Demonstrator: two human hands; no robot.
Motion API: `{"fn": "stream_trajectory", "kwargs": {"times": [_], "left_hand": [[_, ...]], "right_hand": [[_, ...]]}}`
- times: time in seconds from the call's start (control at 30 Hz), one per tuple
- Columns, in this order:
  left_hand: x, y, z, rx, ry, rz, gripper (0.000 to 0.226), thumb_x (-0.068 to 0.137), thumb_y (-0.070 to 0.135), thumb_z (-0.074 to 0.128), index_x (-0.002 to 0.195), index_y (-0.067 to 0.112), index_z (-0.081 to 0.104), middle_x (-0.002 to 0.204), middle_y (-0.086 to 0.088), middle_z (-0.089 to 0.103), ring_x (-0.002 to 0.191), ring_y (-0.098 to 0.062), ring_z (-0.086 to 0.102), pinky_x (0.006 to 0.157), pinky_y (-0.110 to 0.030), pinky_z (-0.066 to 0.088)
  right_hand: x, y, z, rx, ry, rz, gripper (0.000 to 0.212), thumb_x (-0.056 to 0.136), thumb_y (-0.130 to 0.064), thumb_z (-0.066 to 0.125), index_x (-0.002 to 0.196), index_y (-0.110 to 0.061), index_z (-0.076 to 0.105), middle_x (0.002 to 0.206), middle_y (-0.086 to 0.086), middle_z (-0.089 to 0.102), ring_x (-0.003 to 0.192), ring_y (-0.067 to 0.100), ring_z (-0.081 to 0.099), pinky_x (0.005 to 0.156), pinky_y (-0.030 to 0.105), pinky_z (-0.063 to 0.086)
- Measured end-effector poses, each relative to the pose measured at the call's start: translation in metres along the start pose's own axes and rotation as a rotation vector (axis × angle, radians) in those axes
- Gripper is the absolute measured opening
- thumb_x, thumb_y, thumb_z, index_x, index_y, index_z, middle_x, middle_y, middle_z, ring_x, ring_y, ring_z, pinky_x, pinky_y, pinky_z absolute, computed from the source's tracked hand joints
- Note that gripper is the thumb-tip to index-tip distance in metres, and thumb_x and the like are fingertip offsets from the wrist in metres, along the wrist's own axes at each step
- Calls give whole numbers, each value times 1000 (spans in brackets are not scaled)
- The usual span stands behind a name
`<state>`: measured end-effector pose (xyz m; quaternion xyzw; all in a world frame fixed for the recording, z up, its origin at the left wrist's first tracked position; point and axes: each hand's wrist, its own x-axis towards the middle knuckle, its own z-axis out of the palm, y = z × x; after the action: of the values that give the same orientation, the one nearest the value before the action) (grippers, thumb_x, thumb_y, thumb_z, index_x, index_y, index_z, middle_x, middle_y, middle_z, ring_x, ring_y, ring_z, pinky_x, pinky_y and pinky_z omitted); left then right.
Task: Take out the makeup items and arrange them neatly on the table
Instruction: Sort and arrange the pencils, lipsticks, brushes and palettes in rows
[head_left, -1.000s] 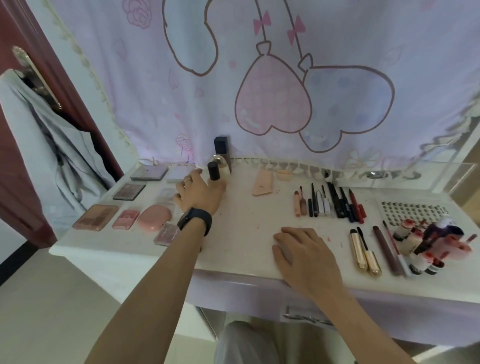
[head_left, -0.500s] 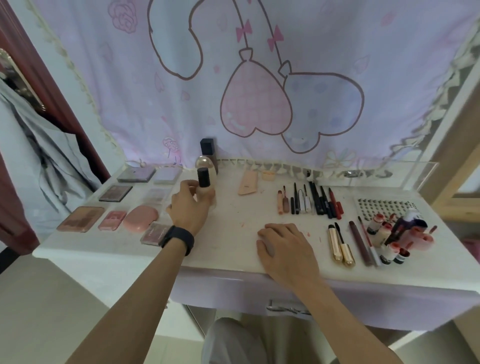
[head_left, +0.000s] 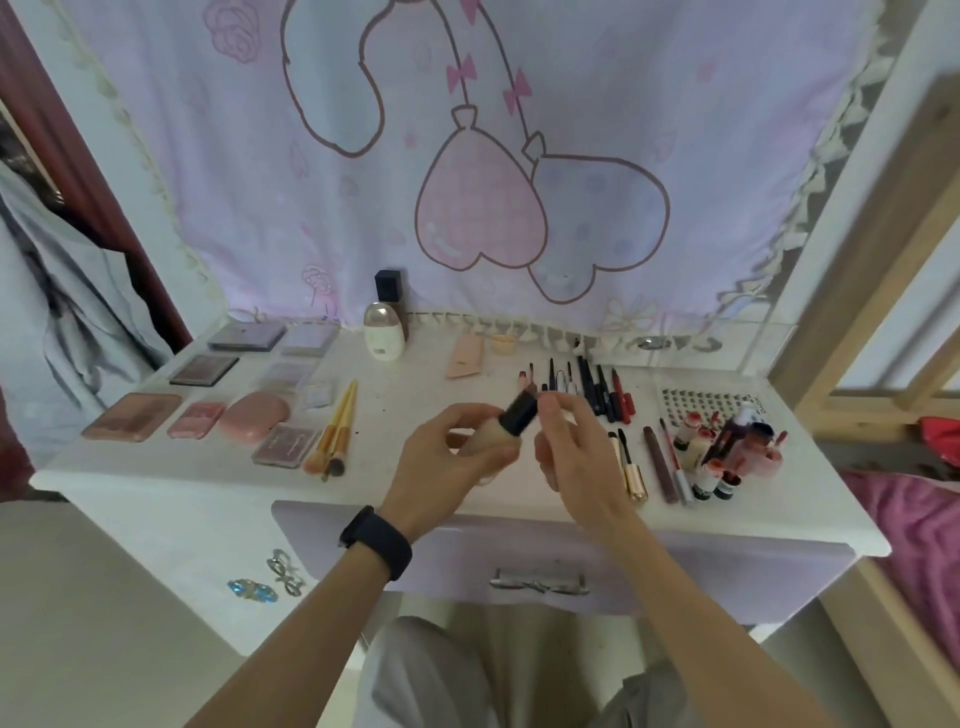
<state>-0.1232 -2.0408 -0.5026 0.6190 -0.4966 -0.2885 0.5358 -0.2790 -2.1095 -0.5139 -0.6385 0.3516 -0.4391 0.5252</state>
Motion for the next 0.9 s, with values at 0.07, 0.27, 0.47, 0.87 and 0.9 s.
{"fn": "stream_trajectory", "kwargs": {"times": [0.07, 0.27, 0.47, 0.87, 0.9], "left_hand": [[-2, 5, 5, 81, -74, 16, 38, 73, 33, 88, 104, 41, 69, 98, 24, 70, 87, 0, 66, 71, -18, 56], [-10, 6, 26, 103, -22, 101, 23, 84, 53, 70, 104, 44, 64, 96, 19, 69, 87, -1, 66, 74, -20, 56], [-16, -4, 54, 242, 170, 87, 46, 94, 56, 40, 58, 28, 47, 50, 10, 46, 49, -7, 40, 53, -23, 33], [-14, 21, 36, -113, -249, -434, 45, 96, 43, 51, 70, 9, 65, 54, -7, 52, 42, -16, 39, 39, -19, 30], [-13, 20, 34, -128, -260, -452, 46, 96, 44, 50, 71, 9, 66, 54, -6, 53, 41, -15, 38, 38, -19, 29]], "right_hand": [[0, -6, -13, 60, -37, 38, 47, 91, -65, 58, 104, -21, 66, 56, -5, 52, 45, 7, 40, 43, 19, 33], [-8, -7, -31, 127, 11, 186, 38, 102, -45, 55, 88, -11, 59, 54, -2, 48, 43, 11, 36, 41, 23, 31], [-19, 0, -22, -476, 124, -100, 37, 103, -42, 42, 69, -28, 47, 50, -10, 51, 43, 7, 43, 44, 20, 35], [-17, -10, -33, -759, 140, -815, 34, 103, -21, 37, 70, -16, 45, 49, -10, 36, 37, 12, 34, 37, 23, 27], [-15, -11, -34, -760, 94, -821, 33, 104, -24, 38, 73, -16, 47, 51, -10, 39, 41, 12, 35, 41, 20, 28]]}}
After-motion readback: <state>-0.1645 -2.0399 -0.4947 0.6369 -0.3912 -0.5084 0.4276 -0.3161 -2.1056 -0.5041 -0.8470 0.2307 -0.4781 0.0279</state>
